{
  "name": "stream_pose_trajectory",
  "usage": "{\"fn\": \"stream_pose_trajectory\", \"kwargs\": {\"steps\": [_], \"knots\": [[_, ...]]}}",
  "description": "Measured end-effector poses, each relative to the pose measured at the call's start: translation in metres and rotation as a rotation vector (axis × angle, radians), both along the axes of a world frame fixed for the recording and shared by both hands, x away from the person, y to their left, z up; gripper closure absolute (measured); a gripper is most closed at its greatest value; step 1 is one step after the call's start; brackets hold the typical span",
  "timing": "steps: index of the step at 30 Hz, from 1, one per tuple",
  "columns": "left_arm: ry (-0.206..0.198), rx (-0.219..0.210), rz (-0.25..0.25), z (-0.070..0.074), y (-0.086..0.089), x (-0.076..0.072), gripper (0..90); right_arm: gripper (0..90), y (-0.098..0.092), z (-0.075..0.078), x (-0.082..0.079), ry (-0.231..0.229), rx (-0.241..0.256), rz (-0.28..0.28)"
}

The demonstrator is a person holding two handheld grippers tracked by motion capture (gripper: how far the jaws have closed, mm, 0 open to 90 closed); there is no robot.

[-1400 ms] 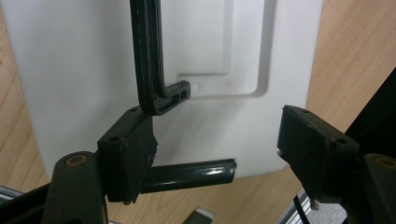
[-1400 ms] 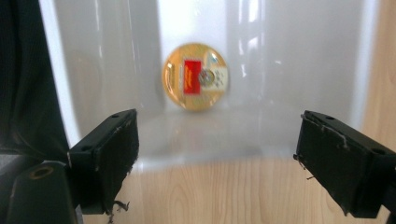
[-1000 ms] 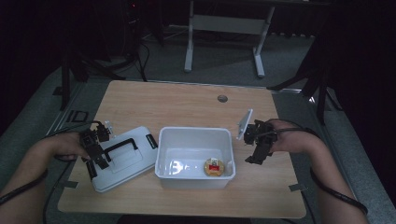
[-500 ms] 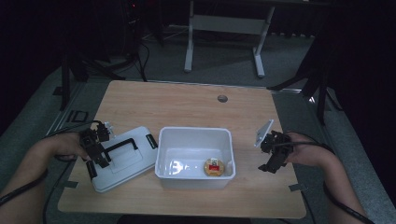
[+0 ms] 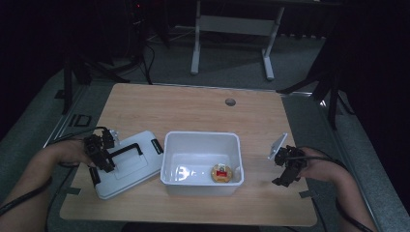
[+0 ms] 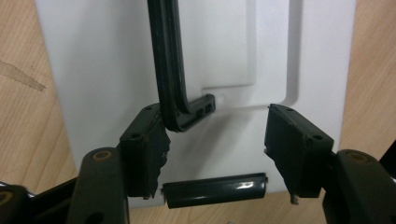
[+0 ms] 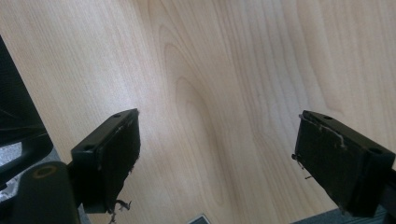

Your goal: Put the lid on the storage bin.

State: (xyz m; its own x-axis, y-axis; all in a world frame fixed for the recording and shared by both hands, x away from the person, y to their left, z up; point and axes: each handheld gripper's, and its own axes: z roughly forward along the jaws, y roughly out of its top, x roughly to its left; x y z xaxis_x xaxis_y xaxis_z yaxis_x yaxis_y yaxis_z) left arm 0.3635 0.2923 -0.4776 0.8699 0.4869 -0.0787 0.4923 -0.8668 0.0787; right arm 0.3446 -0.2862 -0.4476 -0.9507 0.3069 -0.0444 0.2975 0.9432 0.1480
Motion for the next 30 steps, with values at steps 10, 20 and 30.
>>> {"fn": "stream_pose_trajectory", "kwargs": {"steps": [10, 20, 30], "knots": [[0.010, 0.060, -0.012, -0.007, -0.006, 0.004, 60.1, 14.3, -0.001, -0.009, 0.001, 0.019, -0.003, -0.004], [0.036, 0.092, -0.015, -0.013, -0.012, 0.009, 74.8, 14.6, 0.002, -0.012, 0.003, 0.028, -0.011, -0.009], [0.055, 0.074, 0.029, -0.015, -0.012, 0.007, 82.6, 14.8, 0.007, -0.018, 0.006, 0.047, -0.029, -0.004]]}}
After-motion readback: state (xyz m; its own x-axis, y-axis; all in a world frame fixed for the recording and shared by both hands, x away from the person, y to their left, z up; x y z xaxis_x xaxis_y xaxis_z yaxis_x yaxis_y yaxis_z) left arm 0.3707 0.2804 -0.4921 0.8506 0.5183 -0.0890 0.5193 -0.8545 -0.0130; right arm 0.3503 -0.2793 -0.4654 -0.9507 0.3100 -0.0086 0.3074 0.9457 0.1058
